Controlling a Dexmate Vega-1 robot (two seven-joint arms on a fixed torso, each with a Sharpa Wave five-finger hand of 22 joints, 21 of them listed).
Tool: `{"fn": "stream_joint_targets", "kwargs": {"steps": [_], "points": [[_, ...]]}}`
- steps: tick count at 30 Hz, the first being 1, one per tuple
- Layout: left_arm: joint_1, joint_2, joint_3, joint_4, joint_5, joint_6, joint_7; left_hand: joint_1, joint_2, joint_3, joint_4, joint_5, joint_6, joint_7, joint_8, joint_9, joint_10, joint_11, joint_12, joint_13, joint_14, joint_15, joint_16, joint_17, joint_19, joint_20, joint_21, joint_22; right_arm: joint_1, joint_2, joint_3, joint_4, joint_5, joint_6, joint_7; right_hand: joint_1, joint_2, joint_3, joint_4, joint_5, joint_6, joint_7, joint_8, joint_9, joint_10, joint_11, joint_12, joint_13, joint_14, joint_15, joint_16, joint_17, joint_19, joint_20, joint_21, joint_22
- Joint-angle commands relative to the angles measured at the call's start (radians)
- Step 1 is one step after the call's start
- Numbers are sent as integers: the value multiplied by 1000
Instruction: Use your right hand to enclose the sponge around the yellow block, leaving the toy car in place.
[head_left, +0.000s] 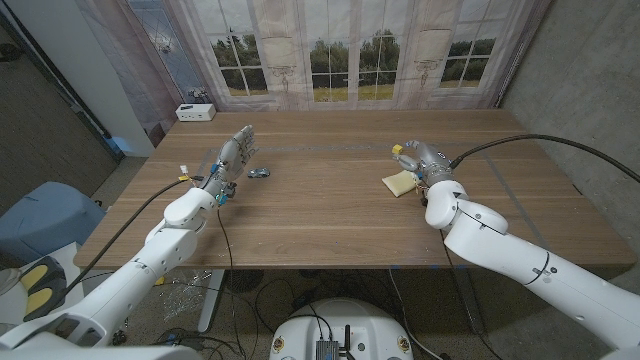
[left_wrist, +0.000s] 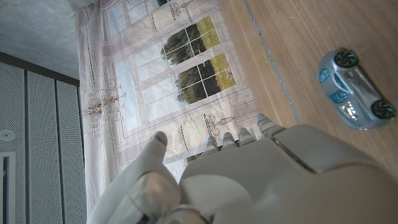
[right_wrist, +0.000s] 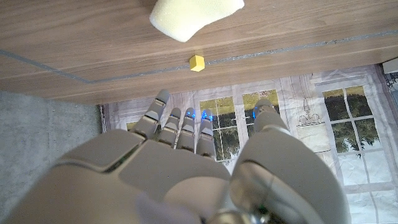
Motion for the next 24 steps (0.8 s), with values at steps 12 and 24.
{"fn": "stream_joint_targets", "kwargs": {"steps": [12, 24], "points": [[-12, -4, 0, 23, -4, 1, -10, 3, 0, 2, -5, 7, 3, 1, 4, 2, -1, 2, 5, 3, -15, 8, 4, 5, -3, 6, -3, 2, 253, 26, -266, 43, -43, -317, 99, 24, -32, -10, -17, -2, -85, 5, -15, 3, -67, -15, -19, 6, -36, -1, -15, 1, -6, 20, -28, 4], [-14, -6, 0, 27, -6, 1, -8, 2, 1, 2, -6, 7, 3, 3, 4, 2, -2, 2, 4, 3, -15, 7, 4, 5, -3, 6, -4, 2, 324, 34, -344, 73, -62, -372, 144, 32, -44, -14, -20, 1, -97, 3, -11, 3, -86, -15, -20, 6, -53, -2, -19, 1, -12, 22, -39, 4]]}}
